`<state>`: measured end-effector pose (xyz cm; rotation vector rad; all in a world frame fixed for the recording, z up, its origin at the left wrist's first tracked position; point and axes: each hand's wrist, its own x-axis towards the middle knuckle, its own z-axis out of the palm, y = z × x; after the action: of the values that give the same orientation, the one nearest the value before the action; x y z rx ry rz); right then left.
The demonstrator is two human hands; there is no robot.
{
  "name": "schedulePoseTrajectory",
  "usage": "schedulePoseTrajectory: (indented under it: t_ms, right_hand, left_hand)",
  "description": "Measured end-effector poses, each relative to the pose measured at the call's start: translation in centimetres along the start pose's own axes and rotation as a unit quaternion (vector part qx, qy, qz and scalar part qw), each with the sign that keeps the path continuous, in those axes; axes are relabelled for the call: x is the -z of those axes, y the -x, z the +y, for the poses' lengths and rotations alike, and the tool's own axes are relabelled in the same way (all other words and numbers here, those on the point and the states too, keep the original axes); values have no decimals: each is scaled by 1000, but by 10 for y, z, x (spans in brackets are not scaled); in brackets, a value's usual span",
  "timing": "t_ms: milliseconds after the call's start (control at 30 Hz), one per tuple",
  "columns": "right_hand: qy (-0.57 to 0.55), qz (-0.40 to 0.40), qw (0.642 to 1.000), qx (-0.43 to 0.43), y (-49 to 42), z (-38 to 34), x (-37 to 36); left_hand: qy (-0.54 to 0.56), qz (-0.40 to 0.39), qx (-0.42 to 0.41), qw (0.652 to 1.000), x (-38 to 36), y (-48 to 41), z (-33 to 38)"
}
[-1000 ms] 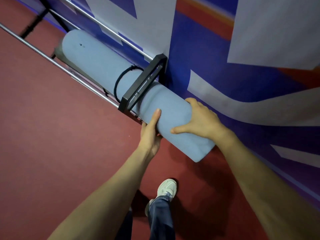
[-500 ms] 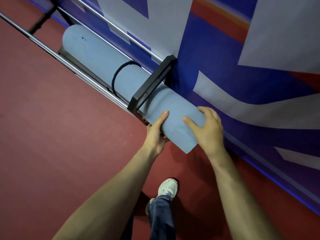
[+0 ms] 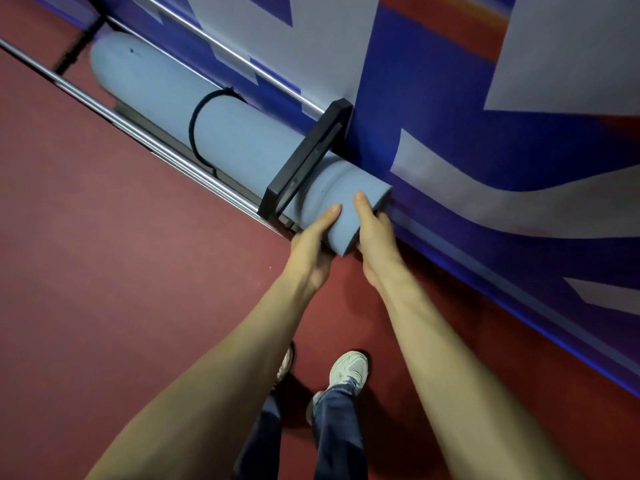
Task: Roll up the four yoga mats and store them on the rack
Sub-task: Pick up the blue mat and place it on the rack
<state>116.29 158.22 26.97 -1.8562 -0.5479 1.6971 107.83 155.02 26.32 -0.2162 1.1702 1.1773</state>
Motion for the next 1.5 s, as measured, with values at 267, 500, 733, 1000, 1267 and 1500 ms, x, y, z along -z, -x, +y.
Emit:
schedulePoseTrajectory:
  t_ms: [267,500,733,1000,1267,1500]
  right_hand:
    - [-26,-51,998,-28,-9,-7,-22]
    - [-53,-69,994,-70,-4,-15,-19]
    - [128,-20,991,25,57,-30,-11]
    - [453,58,856,242,229,-7,27]
    - [432,116,848,284,414,86,28]
    - [422,114,847,301,596,190,-16]
  left_hand:
    - [46,46,-34,997,4,-4,-2]
    - [-64,24,30,997,12,4,16]
    - [-205,-28,56,977,26,50,37]
    - [-646,-66,-153,745,72,172,90]
    - [-739,-120,-260,609,180,356,115]
    - [-790,-133,-278,530,328,525,124]
